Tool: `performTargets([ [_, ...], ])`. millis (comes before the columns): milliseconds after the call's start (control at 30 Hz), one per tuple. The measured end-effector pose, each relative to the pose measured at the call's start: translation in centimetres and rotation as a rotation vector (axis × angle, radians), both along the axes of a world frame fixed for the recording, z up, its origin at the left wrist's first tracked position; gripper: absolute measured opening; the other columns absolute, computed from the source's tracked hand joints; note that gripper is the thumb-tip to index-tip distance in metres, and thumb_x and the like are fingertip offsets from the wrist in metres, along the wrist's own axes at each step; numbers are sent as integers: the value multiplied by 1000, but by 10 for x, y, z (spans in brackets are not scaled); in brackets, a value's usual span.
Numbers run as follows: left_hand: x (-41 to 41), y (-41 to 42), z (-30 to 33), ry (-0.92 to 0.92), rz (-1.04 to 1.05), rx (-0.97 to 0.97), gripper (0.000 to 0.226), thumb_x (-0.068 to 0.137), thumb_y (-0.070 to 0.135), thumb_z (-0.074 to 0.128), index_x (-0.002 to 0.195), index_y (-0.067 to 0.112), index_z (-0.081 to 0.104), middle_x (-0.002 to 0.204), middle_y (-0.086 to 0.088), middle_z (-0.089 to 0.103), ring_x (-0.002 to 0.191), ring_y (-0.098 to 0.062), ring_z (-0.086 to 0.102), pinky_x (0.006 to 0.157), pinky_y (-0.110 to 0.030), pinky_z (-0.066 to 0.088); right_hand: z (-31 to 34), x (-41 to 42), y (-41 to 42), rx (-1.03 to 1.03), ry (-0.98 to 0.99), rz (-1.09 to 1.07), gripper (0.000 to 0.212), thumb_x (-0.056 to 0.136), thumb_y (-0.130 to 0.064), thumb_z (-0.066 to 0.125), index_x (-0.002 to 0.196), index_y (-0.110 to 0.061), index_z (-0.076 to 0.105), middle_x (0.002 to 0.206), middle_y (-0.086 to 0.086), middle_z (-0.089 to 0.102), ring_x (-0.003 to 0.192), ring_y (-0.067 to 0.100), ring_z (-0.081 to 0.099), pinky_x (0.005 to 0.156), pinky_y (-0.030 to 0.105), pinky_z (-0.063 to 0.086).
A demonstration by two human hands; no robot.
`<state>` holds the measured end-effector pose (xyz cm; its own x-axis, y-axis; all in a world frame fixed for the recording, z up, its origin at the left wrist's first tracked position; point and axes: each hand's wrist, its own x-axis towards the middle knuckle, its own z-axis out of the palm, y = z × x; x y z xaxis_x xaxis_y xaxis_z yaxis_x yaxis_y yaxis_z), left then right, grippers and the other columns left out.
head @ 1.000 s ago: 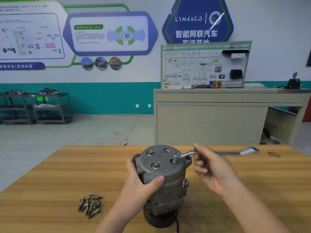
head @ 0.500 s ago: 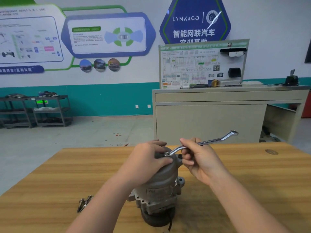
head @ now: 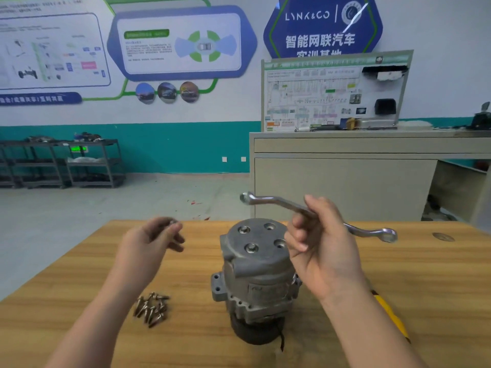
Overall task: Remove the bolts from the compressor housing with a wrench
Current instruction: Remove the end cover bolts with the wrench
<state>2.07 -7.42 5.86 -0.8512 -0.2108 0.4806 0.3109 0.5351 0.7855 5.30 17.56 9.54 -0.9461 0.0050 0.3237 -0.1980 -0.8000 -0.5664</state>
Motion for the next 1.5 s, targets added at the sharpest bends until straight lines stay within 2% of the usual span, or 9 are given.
performTargets([
  [200, -17, -84, -110, -492, 570, -306, 28, 95, 35, 55, 97, 12, 72, 85, -9, 69, 76, -27, 59, 62, -31, 44, -37, 26, -20, 509, 167, -493, 30, 80, -29, 63, 60, -17, 44, 56, 15, 63, 41, 22, 57, 37, 23, 42],
  [533, -12, -65, -125, -486, 699, -257, 41, 94, 40, 51, 120, 12, 66, 115, -28, 55, 111, -41, 46, 94, -43, 37, -48, 33, -22, 699, 176, -755, 35, 89, -30, 64, 62, -17, 45, 58, 5, 65, 42, 12, 59, 40, 15, 43],
  [667, -2, -1, -68, -3, 239, 12, 28, 98, 30, 47, 112, 19, 68, 112, -2, 62, 107, -14, 55, 86, -28, 42, -47, 38, -24, 765, 153, -717, 31, 75, -45, 59, 59, -23, 44, 58, 8, 65, 41, 14, 59, 41, 15, 43],
  [800, 17, 71, -16, -39, -345, 343, 32, 95, 45, 34, 116, 39, 58, 112, 36, 60, 105, 21, 50, 80, 1, 41, -47, 44, -29, 838, 158, -776, 34, 79, -41, 61, 59, -20, 43, 56, 6, 63, 42, 11, 59, 42, 17, 44],
  [967, 35, 103, -22, 14, -263, 419, 30, 100, 34, 37, 118, 31, 61, 130, 17, 53, 125, 0, 46, 109, -37, 38, -46, 44, -23, 853, 132, -806, 33, 82, -28, 64, 59, -22, 42, 55, 7, 62, 41, 14, 58, 43, 20, 45],
  [1200, 65, 114, -25, 256, -1, -51, 38, 91, 50, 32, 125, 42, 47, 125, 32, 46, 127, 6, 31, 105, -37, 33, -50, 32, 6, 680, 42, -807, 31, 88, -13, 62, 60, -24, 55, 55, 8, 63, 40, 12, 55, 39, 17, 41],
  [1333, 23, 109, 13, 69, -129, -180, 52, 95, 48, 42, 141, 24, 38, 151, 8, 30, 141, -7, 18, 117, -34, 19, -46, 12, 28, 630, -6, -809, 40, 91, -11, 61, 53, -22, 52, 51, 2, 59, 44, 9, 55, 42, 18, 41],
  [1433, 4, 113, 21, -149, -210, -567, 91, 78, 83, 24, 148, 25, 28, 156, 4, 25, 143, -16, 22, 115, -41, 24, -44, 7, 28, 593, -38, -783, 27, 82, -34, 69, 59, -26, 59, 59, -6, 60, 59, 9, 57, 62, 33, 46],
  [1500, 1, 110, 18, -220, -201, -750, 119, 57, 99, 9, 150, 26, 22, 158, 4, 20, 144, -20, 17, 113, -45, 22, -41, 7, 24, 293, -54, -689, 28, 78, -43, 66, 56, -25, 63, 65, -5, 64, 67, 11, 63, 72, 34, 48],
])
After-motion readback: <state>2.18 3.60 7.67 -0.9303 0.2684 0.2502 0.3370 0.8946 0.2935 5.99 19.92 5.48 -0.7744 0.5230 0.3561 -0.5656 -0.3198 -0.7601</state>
